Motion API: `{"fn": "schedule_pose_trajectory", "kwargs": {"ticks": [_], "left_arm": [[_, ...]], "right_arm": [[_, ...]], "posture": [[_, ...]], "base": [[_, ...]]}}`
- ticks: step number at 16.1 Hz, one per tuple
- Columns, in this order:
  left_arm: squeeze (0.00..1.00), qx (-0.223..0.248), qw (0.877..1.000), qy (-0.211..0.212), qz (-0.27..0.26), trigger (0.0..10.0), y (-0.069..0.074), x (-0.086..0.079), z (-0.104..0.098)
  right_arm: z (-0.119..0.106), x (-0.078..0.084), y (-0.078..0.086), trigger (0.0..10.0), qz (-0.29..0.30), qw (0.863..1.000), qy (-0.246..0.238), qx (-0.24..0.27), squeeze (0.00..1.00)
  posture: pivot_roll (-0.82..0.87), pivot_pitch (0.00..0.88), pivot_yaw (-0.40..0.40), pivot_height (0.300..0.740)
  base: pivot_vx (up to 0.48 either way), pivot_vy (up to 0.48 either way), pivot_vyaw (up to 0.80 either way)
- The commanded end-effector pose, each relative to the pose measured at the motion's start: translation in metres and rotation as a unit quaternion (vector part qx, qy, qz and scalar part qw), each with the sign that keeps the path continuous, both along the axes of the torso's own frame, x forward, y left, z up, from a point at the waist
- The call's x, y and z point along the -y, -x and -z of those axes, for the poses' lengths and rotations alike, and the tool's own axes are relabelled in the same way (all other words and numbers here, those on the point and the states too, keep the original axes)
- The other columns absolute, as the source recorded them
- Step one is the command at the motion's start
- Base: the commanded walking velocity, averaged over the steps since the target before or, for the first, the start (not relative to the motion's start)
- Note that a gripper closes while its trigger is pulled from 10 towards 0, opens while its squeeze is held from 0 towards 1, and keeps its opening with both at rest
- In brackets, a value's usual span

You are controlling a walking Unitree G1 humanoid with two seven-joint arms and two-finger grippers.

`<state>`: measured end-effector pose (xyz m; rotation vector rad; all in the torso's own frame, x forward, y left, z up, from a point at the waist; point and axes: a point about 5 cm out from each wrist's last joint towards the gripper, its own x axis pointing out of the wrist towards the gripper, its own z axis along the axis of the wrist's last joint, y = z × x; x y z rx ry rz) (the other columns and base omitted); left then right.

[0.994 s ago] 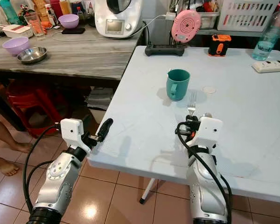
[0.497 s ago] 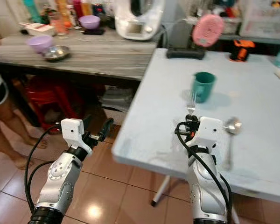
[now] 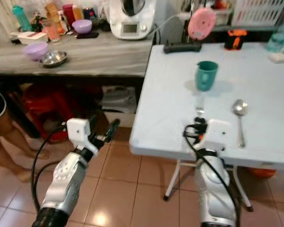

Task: Setting the table

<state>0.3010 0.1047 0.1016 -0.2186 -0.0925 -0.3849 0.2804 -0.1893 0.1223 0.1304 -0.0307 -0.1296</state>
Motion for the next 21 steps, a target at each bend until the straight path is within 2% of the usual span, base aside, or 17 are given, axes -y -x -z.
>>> {"fn": "schedule_pose_trajectory", "kwargs": {"ticks": [1, 21], "left_arm": [[0.00, -0.007, 1.000, -0.009, -0.021, 10.0, 0.0019, -0.0131, 0.0049], [0.00, -0.002, 0.999, -0.019, -0.033, 10.0, -0.0009, -0.0139, 0.0041]], "right_arm": [[-0.0062, -0.0139, -0.0038, 10.0, -0.021, 1.000, -0.009, 0.014, 0.00], [-0.0045, -0.0170, -0.0038, 10.0, -0.034, 0.999, -0.013, 0.017, 0.00]], "posture": [[-0.15, 0.030, 0.080, 0.740], [-0.14, 0.028, 0.079, 0.740]], "base": [[0.000, 0.424, 0.00], [0.000, 0.439, 0.00]]}}
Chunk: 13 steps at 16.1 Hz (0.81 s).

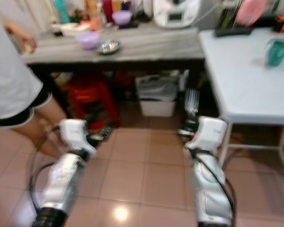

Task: Setting the table

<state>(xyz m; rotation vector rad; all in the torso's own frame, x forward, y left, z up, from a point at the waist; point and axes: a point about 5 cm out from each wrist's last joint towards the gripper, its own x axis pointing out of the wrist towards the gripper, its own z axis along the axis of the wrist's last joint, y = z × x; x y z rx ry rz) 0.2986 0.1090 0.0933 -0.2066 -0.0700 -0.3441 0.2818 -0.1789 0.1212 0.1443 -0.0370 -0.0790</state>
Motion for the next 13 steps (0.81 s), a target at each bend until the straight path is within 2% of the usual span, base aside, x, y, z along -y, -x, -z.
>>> {"fn": "schedule_pose_trajectory", "kwargs": {"ticks": [1, 8, 13], "left_arm": [[0.00, 0.010, 1.000, -0.013, -0.015, 10.0, -0.0035, -0.0100, -0.0043], [0.00, 0.026, 0.999, -0.024, -0.018, 10.0, -0.0017, -0.0139, -0.0066], [0.00, 0.026, 0.999, -0.021, -0.019, 10.0, -0.0015, -0.0153, -0.0066]], "right_arm": [[-0.0053, -0.0068, -0.0026, 10.0, -0.009, 1.000, -0.006, 0.012, 0.00], [-0.0052, -0.0083, -0.0013, 10.0, -0.020, 1.000, 0.002, 0.015, 0.00], [-0.0063, -0.0078, -0.0008, 10.0, -0.021, 1.000, 0.004, 0.018, 0.00]], "posture": [[-0.14, 0.028, 0.079, 0.740], [-0.14, 0.028, 0.076, 0.740], [-0.14, 0.027, 0.077, 0.740]], "base": [[0.000, 0.274, 0.00], [0.000, 0.000, 0.00], [0.340, 0.000, 0.00]]}}
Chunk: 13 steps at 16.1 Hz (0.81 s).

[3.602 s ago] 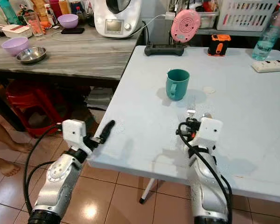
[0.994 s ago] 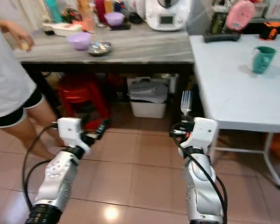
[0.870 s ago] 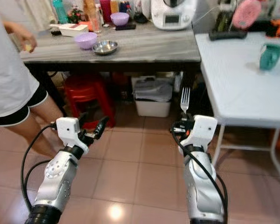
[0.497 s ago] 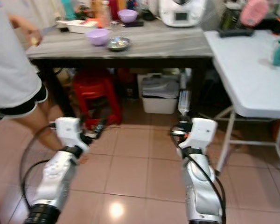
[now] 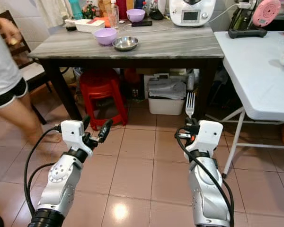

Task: Setting the table

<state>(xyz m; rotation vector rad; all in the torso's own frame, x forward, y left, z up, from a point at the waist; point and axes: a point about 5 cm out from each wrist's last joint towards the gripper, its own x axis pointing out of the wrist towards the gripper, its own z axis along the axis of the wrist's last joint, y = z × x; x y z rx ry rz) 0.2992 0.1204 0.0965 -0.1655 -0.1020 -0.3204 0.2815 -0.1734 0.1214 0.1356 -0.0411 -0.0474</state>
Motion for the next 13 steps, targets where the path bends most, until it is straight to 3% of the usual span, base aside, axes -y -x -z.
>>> {"fn": "schedule_pose_trajectory", "kwargs": {"ticks": [1, 11, 13], "left_arm": [[0.00, 0.008, 1.000, -0.004, -0.004, 10.0, -0.0011, -0.0037, -0.0034], [0.00, 0.005, 1.000, 0.001, 0.008, 10.0, -0.0017, 0.0012, -0.0023], [0.00, 0.004, 1.000, 0.001, 0.010, 10.0, -0.0015, 0.0021, -0.0017]], "right_arm": [[-0.0067, -0.0026, -0.0011, 10.0, -0.008, 1.000, 0.000, 0.017, 0.00], [-0.0088, -0.0038, 0.0000, 10.0, -0.015, 1.000, 0.001, 0.023, 0.00], [-0.0088, -0.0028, 0.0002, 10.0, -0.011, 1.000, 0.001, 0.023, 0.00]], "posture": [[-0.14, 0.027, 0.077, 0.740], [-0.15, 0.025, 0.081, 0.740], [-0.16, 0.023, 0.082, 0.740]], "base": [[0.394, 0.000, 0.00], [0.402, 0.000, 0.51], [0.407, 0.000, 0.00]]}}
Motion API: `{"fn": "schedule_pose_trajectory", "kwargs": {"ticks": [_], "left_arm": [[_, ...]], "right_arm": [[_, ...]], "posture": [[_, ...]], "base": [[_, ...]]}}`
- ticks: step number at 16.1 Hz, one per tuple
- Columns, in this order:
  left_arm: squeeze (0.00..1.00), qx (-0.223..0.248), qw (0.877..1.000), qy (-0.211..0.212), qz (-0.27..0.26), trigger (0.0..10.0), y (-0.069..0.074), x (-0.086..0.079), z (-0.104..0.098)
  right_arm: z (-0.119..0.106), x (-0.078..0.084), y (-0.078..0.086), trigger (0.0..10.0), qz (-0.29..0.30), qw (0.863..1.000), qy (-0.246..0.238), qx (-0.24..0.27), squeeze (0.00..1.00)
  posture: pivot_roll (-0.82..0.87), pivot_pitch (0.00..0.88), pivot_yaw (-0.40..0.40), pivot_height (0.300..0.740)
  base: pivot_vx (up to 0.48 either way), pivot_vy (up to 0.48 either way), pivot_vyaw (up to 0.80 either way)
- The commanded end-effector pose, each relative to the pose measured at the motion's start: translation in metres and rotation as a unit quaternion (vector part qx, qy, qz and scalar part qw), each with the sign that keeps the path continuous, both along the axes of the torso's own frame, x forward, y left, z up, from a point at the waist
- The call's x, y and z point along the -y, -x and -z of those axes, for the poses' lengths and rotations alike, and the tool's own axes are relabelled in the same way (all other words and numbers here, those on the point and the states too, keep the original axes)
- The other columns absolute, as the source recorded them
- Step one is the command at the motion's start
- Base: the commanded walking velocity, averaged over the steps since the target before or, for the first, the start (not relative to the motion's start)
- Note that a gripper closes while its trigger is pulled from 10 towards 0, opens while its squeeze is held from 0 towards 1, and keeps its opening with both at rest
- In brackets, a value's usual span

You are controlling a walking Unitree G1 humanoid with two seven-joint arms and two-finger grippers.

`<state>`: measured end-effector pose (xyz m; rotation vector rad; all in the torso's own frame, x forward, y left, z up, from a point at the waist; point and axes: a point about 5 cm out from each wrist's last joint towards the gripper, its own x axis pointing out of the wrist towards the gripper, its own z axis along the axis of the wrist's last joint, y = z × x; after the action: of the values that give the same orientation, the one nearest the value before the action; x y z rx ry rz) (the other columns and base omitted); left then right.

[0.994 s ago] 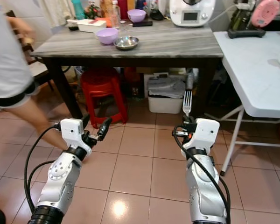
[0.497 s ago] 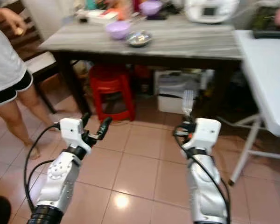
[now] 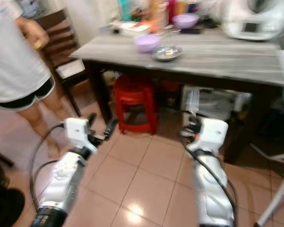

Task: Setting the table

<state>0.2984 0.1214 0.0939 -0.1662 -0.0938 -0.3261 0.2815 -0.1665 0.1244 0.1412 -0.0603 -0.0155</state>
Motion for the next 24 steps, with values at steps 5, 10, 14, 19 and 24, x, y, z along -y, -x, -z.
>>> {"fn": "schedule_pose_trajectory", "kwargs": {"ticks": [5, 10, 14, 19, 24], "left_arm": [[0.00, 0.009, 1.000, 0.004, 0.014, 10.0, -0.0028, 0.0070, -0.0045], [0.00, 0.009, 1.000, 0.005, 0.018, 10.0, -0.0027, 0.0090, -0.0039], [0.00, 0.009, 1.000, 0.006, 0.023, 10.0, -0.0027, 0.0110, -0.0039], [0.00, 0.009, 1.000, 0.005, 0.026, 10.0, -0.0021, 0.0123, -0.0032], [0.00, 0.010, 1.000, 0.005, 0.028, 10.0, -0.0022, 0.0135, -0.0033]], "right_arm": [[-0.0054, 0.0070, -0.0005, 10.0, 0.014, 1.000, -0.003, 0.009, 0.00], [-0.0048, 0.0075, -0.0008, 10.0, 0.014, 1.000, -0.003, 0.008, 0.00], [-0.0042, 0.0075, -0.0004, 10.0, 0.014, 1.000, -0.001, 0.008, 0.00], [-0.0032, 0.0068, -0.0001, 10.0, 0.012, 1.000, -0.001, 0.006, 0.00], [-0.0031, 0.0065, -0.0009, 10.0, 0.010, 1.000, 0.000, 0.007, 0.00]], "posture": [[-0.16, 0.020, 0.082, 0.740], [-0.16, 0.018, 0.082, 0.740], [-0.16, 0.016, 0.085, 0.740], [-0.16, 0.014, 0.083, 0.740], [-0.16, 0.006, 0.082, 0.740]], "base": [[0.410, 0.000, 0.00], [0.442, 0.000, -0.20], [0.480, 0.000, 0.00], [0.480, 0.000, 0.00], [0.480, 0.000, 0.00]]}}
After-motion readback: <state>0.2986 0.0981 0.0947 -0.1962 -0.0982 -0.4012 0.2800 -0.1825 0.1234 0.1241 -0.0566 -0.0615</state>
